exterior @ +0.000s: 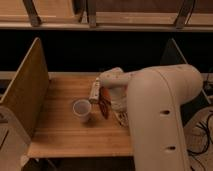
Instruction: Knock the eraser over
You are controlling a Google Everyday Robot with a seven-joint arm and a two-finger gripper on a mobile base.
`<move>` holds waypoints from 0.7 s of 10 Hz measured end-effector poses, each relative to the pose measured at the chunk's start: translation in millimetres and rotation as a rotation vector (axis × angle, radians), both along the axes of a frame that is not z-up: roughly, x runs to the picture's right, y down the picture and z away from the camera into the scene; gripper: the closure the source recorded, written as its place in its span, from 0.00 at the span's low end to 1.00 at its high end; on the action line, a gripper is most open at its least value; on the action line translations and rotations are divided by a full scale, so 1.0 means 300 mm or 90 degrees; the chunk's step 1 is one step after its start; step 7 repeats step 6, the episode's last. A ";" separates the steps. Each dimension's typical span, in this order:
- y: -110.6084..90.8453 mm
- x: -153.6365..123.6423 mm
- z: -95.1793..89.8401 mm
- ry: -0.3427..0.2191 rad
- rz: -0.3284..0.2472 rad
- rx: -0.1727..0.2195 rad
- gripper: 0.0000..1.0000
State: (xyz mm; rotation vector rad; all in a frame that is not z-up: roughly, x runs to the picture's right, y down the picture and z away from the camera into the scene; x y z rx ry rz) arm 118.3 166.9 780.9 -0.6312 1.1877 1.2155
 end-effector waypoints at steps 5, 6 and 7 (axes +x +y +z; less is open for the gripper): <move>-0.322 -0.137 0.126 -0.136 -0.131 0.172 0.98; -0.322 -0.137 0.127 -0.136 -0.131 0.171 0.91; -0.322 -0.137 0.127 -0.136 -0.131 0.171 0.91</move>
